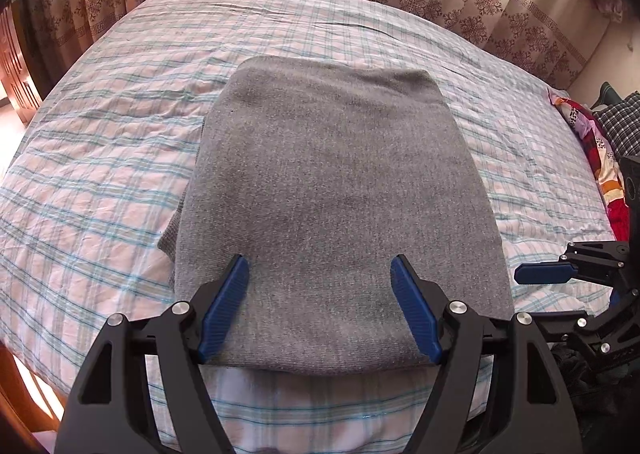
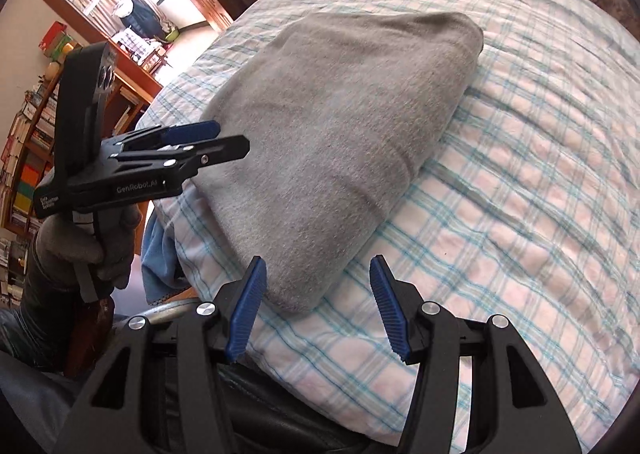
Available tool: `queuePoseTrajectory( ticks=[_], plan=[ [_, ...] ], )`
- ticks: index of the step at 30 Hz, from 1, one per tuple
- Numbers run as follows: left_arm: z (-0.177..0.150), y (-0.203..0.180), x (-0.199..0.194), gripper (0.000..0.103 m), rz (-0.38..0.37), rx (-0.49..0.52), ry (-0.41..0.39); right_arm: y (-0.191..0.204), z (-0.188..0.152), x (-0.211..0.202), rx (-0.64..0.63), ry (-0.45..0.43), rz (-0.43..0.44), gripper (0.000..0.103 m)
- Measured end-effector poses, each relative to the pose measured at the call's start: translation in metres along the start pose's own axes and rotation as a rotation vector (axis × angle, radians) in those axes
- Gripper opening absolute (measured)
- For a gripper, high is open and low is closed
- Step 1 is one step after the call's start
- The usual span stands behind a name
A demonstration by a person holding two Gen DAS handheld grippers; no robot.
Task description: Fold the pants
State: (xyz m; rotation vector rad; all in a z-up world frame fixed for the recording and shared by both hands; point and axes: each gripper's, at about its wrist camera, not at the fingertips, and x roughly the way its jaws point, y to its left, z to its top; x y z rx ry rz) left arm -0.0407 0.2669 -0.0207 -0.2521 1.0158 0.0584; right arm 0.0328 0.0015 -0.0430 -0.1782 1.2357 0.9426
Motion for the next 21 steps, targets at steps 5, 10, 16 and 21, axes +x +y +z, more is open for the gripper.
queuePoseTrajectory(
  ticks=[5, 10, 16, 21],
  plan=[
    [0.0, 0.0, 0.001, 0.075, 0.015, 0.004, 0.0, 0.002, 0.001, 0.033, 0.029, 0.073, 0.002, 0.055],
    [0.001, 0.0, 0.003, 0.077, 0.019, 0.012, 0.004, 0.001, 0.0, 0.042, 0.027, 0.109, 0.005, 0.055],
    [0.001, 0.001, 0.004, 0.079, 0.01, 0.009, 0.006, 0.005, -0.003, 0.051, 0.016, 0.126, 0.002, 0.056],
    [0.006, 0.011, -0.004, 0.08, -0.027, -0.034, -0.01, 0.002, -0.006, 0.05, 0.037, 0.12, 0.013, 0.056]
  ],
)
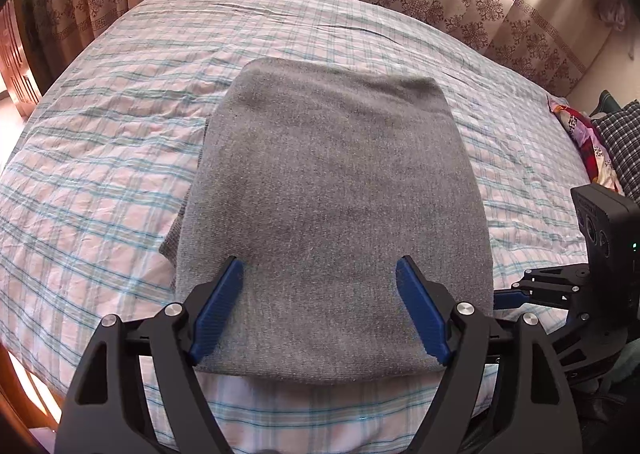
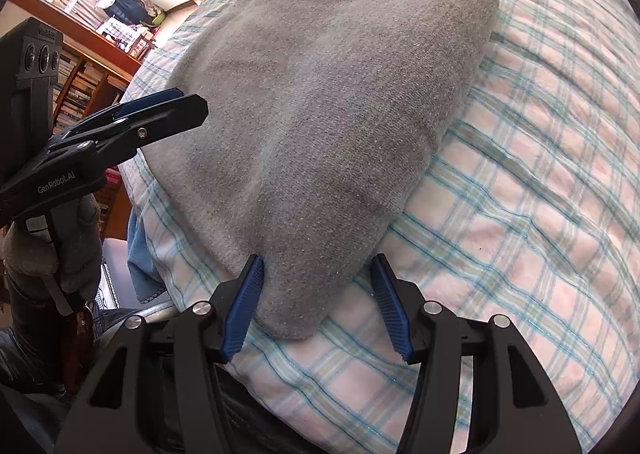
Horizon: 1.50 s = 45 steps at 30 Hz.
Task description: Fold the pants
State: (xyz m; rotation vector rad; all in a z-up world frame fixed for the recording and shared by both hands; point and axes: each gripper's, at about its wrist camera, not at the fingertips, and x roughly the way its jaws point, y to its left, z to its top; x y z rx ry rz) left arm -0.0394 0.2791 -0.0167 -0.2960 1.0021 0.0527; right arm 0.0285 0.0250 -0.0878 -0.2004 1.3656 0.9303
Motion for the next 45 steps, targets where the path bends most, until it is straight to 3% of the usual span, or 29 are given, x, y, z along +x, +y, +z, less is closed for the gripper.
queuePoseTrajectory(
  ticks=[4, 6, 9, 17, 21, 24, 28, 29, 31, 32, 36, 42, 45],
  plan=[
    [0.008, 0.017, -0.012, 0.08, -0.004, -0.056, -0.042, -0.002, -0.001, -0.001, 0.001, -0.001, 0.001, 0.056],
    [0.013, 0.026, -0.016, 0.089, 0.047, -0.07, -0.064, -0.003, -0.002, -0.002, 0.002, -0.002, 0.003, 0.056],
    [0.024, 0.044, -0.013, 0.09, 0.085, -0.094, -0.071, -0.006, -0.003, -0.004, 0.002, -0.004, 0.005, 0.056],
    [0.057, 0.078, 0.018, 0.09, -0.065, -0.175, -0.03, -0.005, -0.003, -0.003, 0.001, -0.004, 0.004, 0.056],
    [0.068, 0.088, 0.047, 0.09, -0.136, -0.205, 0.041, -0.004, -0.002, -0.002, 0.0, -0.005, 0.003, 0.057],
    [0.07, 0.092, 0.069, 0.09, -0.142, -0.206, 0.098, -0.004, -0.001, -0.002, 0.001, -0.006, 0.007, 0.057],
    [0.072, 0.099, 0.083, 0.09, -0.212, -0.226, 0.126, -0.006, 0.002, -0.002, 0.004, -0.01, 0.016, 0.057],
    [0.072, 0.101, 0.085, 0.089, -0.231, -0.232, 0.125, -0.006, 0.003, -0.003, 0.004, -0.01, 0.022, 0.058],
    [0.07, 0.103, 0.087, 0.072, -0.3, -0.252, 0.127, -0.009, 0.005, -0.005, -0.009, -0.02, 0.038, 0.059],
    [0.068, 0.104, 0.087, 0.071, -0.314, -0.26, 0.125, -0.011, 0.005, -0.009, -0.02, -0.038, 0.042, 0.061],
    [0.066, 0.103, 0.089, 0.07, -0.324, -0.253, 0.117, -0.027, 0.009, -0.027, -0.007, -0.093, 0.082, 0.067],
    [0.069, 0.103, 0.094, 0.072, -0.339, -0.255, 0.126, -0.069, 0.026, -0.054, 0.166, -0.199, 0.2, 0.072],
    [0.066, 0.107, 0.093, 0.073, -0.346, -0.257, 0.126, -0.082, 0.037, -0.05, 0.231, -0.21, 0.227, 0.073]
  ],
)
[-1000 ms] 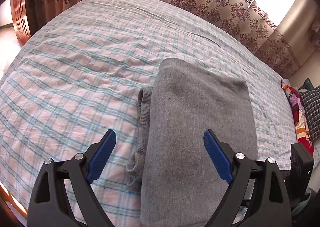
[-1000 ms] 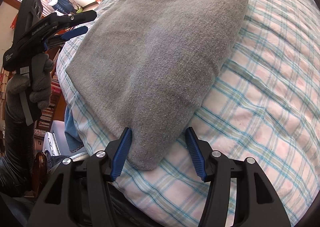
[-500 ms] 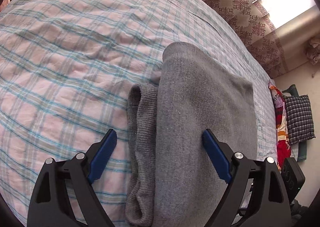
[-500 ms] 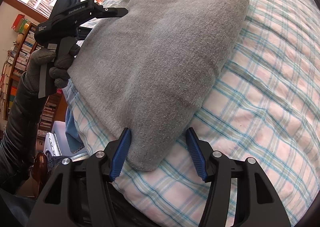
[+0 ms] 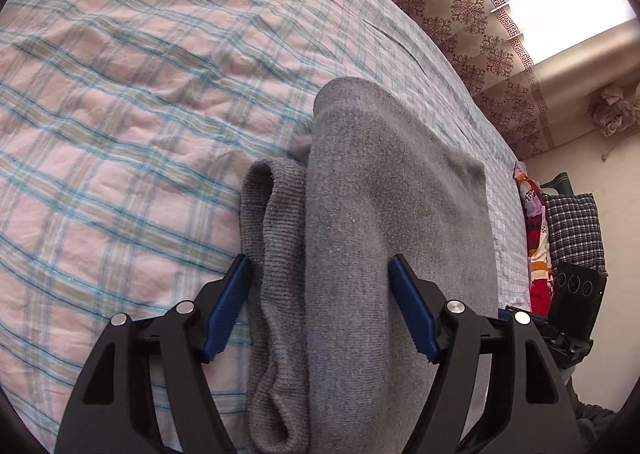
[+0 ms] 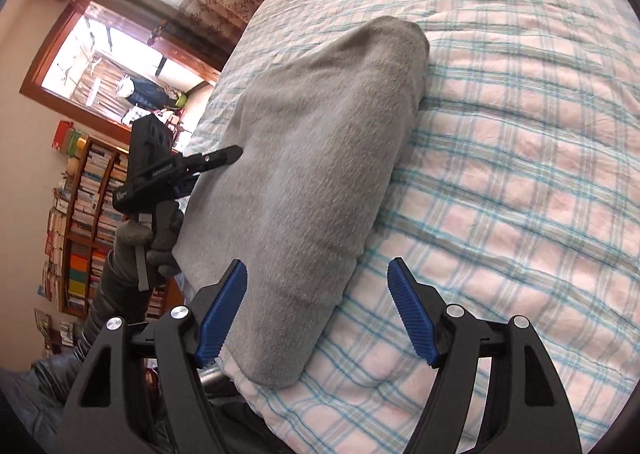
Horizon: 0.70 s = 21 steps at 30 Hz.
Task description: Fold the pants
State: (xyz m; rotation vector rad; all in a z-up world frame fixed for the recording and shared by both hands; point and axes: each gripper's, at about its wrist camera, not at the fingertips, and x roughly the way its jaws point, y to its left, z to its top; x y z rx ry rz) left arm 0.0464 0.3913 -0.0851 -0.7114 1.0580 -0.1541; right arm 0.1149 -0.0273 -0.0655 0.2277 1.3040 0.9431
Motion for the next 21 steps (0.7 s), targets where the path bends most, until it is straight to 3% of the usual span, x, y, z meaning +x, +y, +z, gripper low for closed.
queuePoseTrajectory(
  ticks=[8, 17, 19, 21],
  plan=[
    [0.0, 0.004, -0.002, 0.074, -0.015, 0.002, 0.003, -0.014, 0.03, 0.035, 0.094, -0.013, 0.048, 0.073],
    [-0.001, 0.003, -0.001, 0.075, -0.039, 0.021, 0.008, -0.013, 0.04, 0.077, 0.138, -0.01, 0.122, 0.074],
    [-0.002, 0.001, 0.0, 0.075, -0.041, 0.026, 0.009, -0.009, 0.043, 0.082, 0.129, -0.006, 0.111, 0.071],
    [-0.003, -0.002, 0.001, 0.071, -0.044, 0.03, 0.011, -0.008, 0.046, 0.082, 0.12, 0.0, 0.097, 0.063]
  ],
)
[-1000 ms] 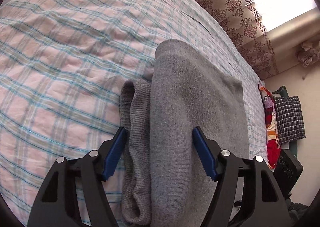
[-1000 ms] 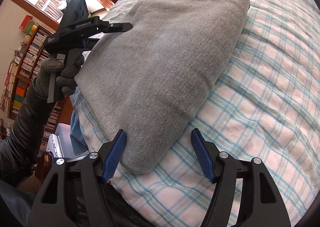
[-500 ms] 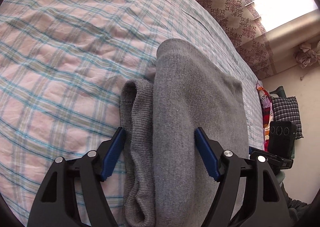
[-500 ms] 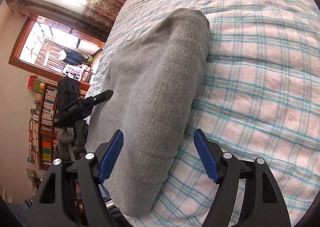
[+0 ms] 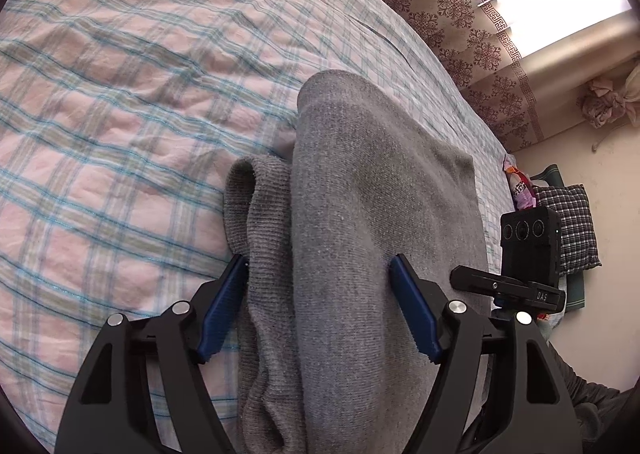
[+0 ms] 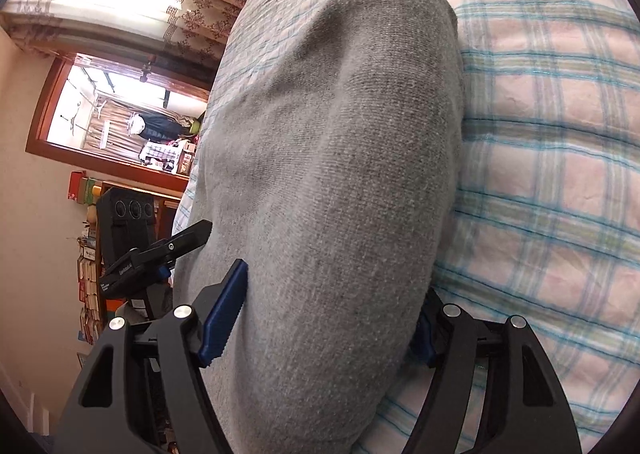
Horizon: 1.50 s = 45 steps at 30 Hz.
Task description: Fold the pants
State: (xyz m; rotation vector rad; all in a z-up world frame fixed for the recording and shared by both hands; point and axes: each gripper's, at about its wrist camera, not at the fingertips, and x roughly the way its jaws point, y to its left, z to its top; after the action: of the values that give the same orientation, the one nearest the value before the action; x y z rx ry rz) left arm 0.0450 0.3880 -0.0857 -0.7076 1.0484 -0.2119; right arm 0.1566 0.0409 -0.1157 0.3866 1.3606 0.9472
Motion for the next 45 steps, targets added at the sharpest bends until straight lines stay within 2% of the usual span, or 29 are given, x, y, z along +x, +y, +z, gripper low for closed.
queuePoseTrajectory(
  ticks=[3, 8, 10, 13, 22, 27, 35, 45],
  plan=[
    [-0.002, -0.002, 0.0, 0.061, -0.009, -0.006, -0.002, 0.002, 0.005, 0.001, -0.009, 0.0, 0.003, 0.05],
    [-0.008, -0.008, -0.003, 0.052, 0.002, -0.021, -0.02, 0.018, 0.003, -0.012, -0.074, -0.026, -0.027, 0.038],
    [-0.009, -0.011, -0.006, 0.046, 0.011, -0.025, -0.032, 0.025, 0.003, -0.018, -0.096, -0.039, -0.029, 0.036],
    [-0.008, -0.018, -0.013, 0.042, 0.017, -0.03, -0.045, 0.035, 0.004, -0.03, -0.113, -0.054, -0.01, 0.035],
    [-0.002, -0.072, -0.014, 0.038, -0.015, 0.051, -0.046, 0.045, 0.006, -0.102, -0.192, -0.158, -0.032, 0.034],
    [0.009, -0.112, 0.009, 0.037, -0.047, 0.099, -0.028, 0.034, 0.014, -0.15, -0.212, -0.223, -0.082, 0.034],
    [0.04, -0.176, 0.063, 0.037, -0.082, 0.148, 0.011, -0.01, 0.036, -0.216, -0.168, -0.314, -0.13, 0.034],
    [0.088, -0.221, 0.129, 0.037, -0.086, 0.151, 0.059, -0.059, 0.089, -0.242, -0.114, -0.356, -0.173, 0.034]
  ],
)
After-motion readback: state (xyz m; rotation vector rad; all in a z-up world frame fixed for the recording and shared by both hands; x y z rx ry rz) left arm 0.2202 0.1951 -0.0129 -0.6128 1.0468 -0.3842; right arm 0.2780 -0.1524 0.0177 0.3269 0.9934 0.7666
